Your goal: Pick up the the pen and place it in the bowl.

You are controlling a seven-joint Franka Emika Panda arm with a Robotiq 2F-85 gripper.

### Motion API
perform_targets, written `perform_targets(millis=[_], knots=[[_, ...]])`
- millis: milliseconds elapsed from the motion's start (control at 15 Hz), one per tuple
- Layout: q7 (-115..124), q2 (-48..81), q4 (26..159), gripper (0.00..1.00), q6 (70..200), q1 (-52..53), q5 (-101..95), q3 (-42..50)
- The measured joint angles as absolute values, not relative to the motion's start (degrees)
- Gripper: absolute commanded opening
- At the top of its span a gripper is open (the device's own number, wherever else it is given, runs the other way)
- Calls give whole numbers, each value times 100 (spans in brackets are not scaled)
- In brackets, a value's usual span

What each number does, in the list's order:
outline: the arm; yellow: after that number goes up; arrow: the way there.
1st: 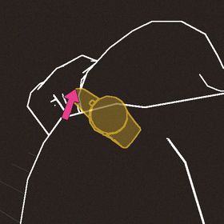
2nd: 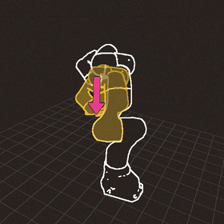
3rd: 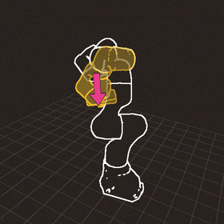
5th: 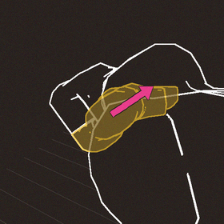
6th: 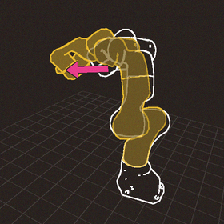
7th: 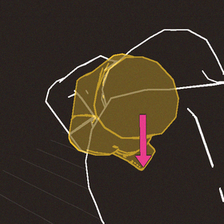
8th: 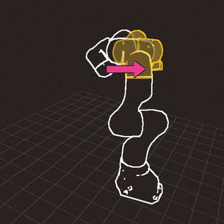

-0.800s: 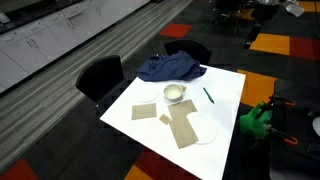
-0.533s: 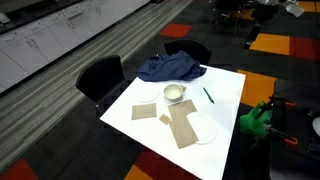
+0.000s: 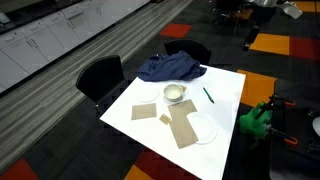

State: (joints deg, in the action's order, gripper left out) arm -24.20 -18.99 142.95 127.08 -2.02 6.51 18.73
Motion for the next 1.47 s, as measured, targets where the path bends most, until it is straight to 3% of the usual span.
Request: perform_targets(millis=[800,1467], knots=[[-1740,-987,13975,100,12864,-193,1959,1368],[-1124,115,13655,100,13735,-195,2794,821]])
